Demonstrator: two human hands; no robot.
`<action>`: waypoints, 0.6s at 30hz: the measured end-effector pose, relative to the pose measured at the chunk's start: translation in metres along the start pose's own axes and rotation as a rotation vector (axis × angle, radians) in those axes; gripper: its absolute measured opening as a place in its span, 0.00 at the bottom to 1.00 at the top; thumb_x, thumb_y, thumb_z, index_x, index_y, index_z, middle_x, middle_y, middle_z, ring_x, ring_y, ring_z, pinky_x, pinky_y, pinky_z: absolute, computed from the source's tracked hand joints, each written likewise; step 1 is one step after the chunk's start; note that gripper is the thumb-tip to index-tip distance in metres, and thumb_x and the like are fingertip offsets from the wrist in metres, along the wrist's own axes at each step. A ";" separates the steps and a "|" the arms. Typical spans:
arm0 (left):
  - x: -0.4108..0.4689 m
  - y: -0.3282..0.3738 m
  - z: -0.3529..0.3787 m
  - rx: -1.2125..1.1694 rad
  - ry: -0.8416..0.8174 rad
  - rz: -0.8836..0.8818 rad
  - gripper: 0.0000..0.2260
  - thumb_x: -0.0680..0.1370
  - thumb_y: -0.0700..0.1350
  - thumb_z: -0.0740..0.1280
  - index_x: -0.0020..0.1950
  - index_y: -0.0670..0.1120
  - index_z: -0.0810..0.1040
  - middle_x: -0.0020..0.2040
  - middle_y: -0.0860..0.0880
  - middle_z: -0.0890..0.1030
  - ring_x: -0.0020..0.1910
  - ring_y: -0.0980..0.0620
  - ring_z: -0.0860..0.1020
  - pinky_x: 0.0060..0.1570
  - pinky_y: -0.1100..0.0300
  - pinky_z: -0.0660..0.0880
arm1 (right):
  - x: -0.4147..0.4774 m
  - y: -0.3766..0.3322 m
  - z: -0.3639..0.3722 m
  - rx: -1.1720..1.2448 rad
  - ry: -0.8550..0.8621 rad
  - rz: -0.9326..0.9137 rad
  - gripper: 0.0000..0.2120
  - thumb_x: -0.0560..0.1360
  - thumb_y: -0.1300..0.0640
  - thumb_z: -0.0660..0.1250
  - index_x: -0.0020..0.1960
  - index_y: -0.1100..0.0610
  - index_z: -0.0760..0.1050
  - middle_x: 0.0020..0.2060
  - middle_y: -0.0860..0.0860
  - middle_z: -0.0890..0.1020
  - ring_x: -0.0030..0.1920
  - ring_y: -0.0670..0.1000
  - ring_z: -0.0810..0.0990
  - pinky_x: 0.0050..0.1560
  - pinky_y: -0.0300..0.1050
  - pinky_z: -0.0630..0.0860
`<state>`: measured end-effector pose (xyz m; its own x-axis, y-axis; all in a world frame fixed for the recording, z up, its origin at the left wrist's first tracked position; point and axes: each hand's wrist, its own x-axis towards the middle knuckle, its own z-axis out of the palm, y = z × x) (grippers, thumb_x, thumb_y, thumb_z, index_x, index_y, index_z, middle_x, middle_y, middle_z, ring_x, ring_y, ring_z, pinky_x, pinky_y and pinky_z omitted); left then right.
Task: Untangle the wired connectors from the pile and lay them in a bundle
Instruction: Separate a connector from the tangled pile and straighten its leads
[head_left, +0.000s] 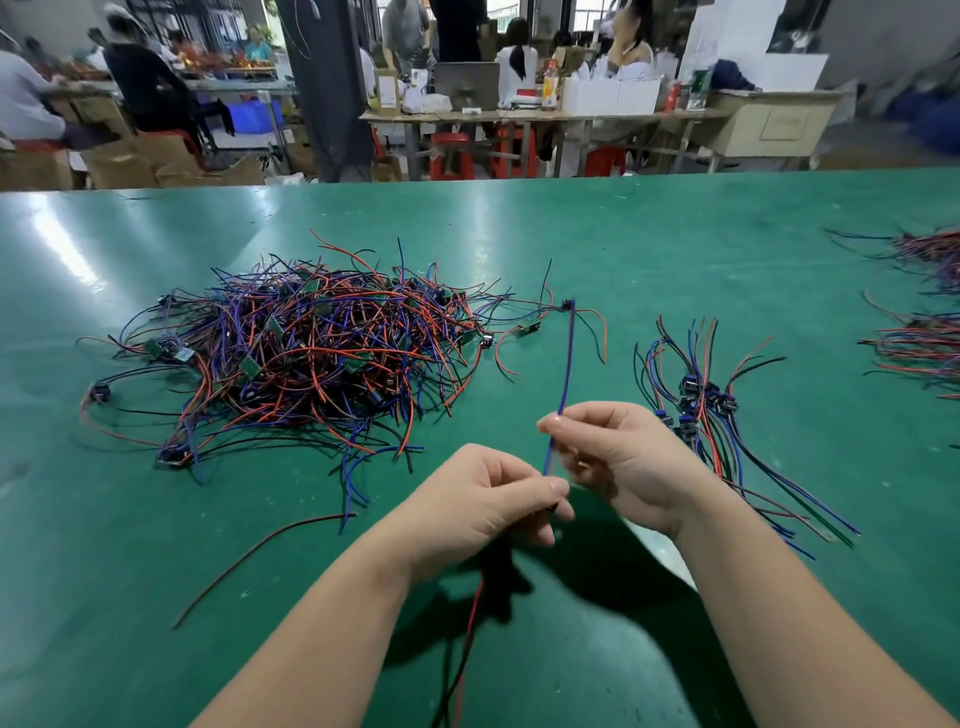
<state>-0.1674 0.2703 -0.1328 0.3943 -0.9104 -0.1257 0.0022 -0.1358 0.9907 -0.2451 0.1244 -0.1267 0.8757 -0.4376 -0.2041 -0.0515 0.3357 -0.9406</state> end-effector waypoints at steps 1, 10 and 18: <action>-0.002 0.000 0.002 0.029 -0.060 -0.020 0.10 0.78 0.43 0.67 0.38 0.44 0.83 0.28 0.50 0.80 0.28 0.58 0.76 0.33 0.70 0.70 | 0.003 -0.003 -0.004 0.024 0.070 -0.011 0.02 0.68 0.64 0.70 0.37 0.62 0.78 0.26 0.51 0.77 0.23 0.44 0.72 0.22 0.31 0.66; -0.011 0.002 0.007 0.124 -0.315 -0.032 0.07 0.76 0.50 0.69 0.44 0.50 0.86 0.41 0.49 0.82 0.41 0.56 0.75 0.44 0.65 0.69 | 0.017 -0.012 -0.036 0.371 0.502 -0.140 0.03 0.75 0.63 0.68 0.42 0.59 0.76 0.24 0.51 0.78 0.23 0.44 0.75 0.21 0.31 0.68; 0.002 0.012 -0.002 -0.735 0.208 0.139 0.09 0.62 0.48 0.73 0.37 0.44 0.84 0.30 0.51 0.80 0.27 0.58 0.75 0.32 0.68 0.73 | 0.008 0.004 -0.019 -0.243 0.018 0.032 0.09 0.70 0.70 0.70 0.48 0.61 0.77 0.28 0.53 0.79 0.23 0.45 0.73 0.21 0.33 0.66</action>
<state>-0.1650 0.2673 -0.1214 0.5997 -0.7981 -0.0573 0.5202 0.3345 0.7858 -0.2475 0.1062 -0.1376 0.8629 -0.4459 -0.2380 -0.1954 0.1399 -0.9707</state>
